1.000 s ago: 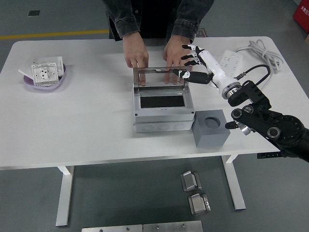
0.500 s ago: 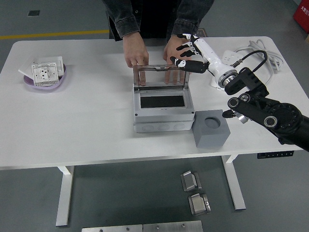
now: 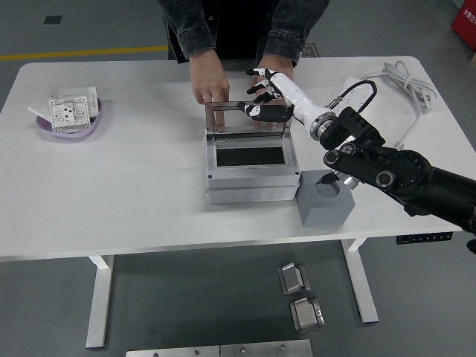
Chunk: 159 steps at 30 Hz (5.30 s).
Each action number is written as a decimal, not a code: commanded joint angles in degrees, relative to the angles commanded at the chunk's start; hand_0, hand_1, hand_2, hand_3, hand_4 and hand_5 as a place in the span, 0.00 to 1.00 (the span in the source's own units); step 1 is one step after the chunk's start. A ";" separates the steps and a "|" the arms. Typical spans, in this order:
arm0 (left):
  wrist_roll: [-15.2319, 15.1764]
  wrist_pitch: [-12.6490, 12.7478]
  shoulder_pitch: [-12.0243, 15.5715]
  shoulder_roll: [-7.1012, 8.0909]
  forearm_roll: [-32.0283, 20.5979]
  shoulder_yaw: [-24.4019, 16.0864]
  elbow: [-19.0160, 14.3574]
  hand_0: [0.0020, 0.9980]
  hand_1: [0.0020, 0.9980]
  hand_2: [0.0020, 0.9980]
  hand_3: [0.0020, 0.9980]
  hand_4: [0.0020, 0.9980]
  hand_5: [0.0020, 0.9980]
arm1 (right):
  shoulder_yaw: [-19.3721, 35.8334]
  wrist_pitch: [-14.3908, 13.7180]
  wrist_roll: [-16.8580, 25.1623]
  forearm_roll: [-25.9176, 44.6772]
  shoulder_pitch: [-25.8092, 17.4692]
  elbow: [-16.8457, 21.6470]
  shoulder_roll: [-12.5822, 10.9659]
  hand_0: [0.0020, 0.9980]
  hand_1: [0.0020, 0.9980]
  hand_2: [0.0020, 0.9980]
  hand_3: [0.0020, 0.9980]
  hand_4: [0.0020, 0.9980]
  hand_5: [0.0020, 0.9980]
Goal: Pick up the cylinder from the cube,place it in the box,flap close box
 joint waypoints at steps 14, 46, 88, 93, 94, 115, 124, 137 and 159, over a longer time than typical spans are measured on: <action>-0.10 0.08 0.39 -0.30 0.61 -1.21 -0.05 0.69 0.68 0.58 0.65 0.50 0.35 | 1.60 -1.02 -1.91 -7.89 -3.30 8.78 -2.68 0.70 0.62 0.70 0.88 0.70 0.29; -0.54 0.39 1.18 -0.57 1.19 -2.82 -0.10 0.69 0.68 0.58 0.65 0.50 0.35 | 7.21 2.11 -5.46 -14.29 -11.24 17.06 -6.55 0.68 0.65 0.71 0.60 0.70 0.29; -0.46 0.22 2.48 -0.17 0.45 -4.77 0.13 0.69 0.68 0.59 0.65 0.52 0.34 | 78.38 3.63 7.94 -9.20 -54.15 41.45 -13.77 0.54 0.60 0.64 0.60 0.71 0.31; -0.58 0.36 1.89 -0.26 0.85 -5.63 0.15 0.69 0.68 0.59 0.65 0.53 0.35 | 79.14 3.62 8.65 -7.65 -54.31 40.26 -12.33 0.55 0.60 0.63 0.61 0.71 0.31; -0.63 0.41 1.76 -0.19 0.97 -5.87 0.15 0.69 0.68 0.59 0.65 0.53 0.35 | 79.24 3.41 8.62 -7.62 -54.34 40.12 -12.33 0.55 0.60 0.63 0.61 0.71 0.31; -0.62 0.26 1.08 -0.20 0.28 -5.70 0.35 0.69 0.68 0.59 0.66 0.58 0.36 | 81.22 2.99 8.30 -8.82 -56.02 40.26 -12.66 0.66 0.67 0.66 0.66 0.73 0.30; -0.63 0.22 0.62 -0.18 0.26 -5.82 0.36 0.69 0.68 0.59 0.67 0.59 0.36 | 80.93 3.56 8.38 -9.15 -55.97 39.94 -12.27 0.63 0.67 0.67 0.68 0.74 0.31; -0.58 0.18 0.70 -0.40 -0.29 -5.36 0.43 0.69 0.68 0.59 0.67 0.60 0.36 | 80.85 3.45 7.81 -10.12 -56.16 40.12 -12.29 0.65 0.67 0.67 0.69 0.75 0.32; -0.49 0.05 0.83 -0.32 -1.41 -4.40 0.57 0.69 0.68 0.59 0.67 0.63 0.36 | 80.95 3.38 8.48 -10.22 -56.23 40.14 -12.14 0.66 0.67 0.68 0.72 0.77 0.34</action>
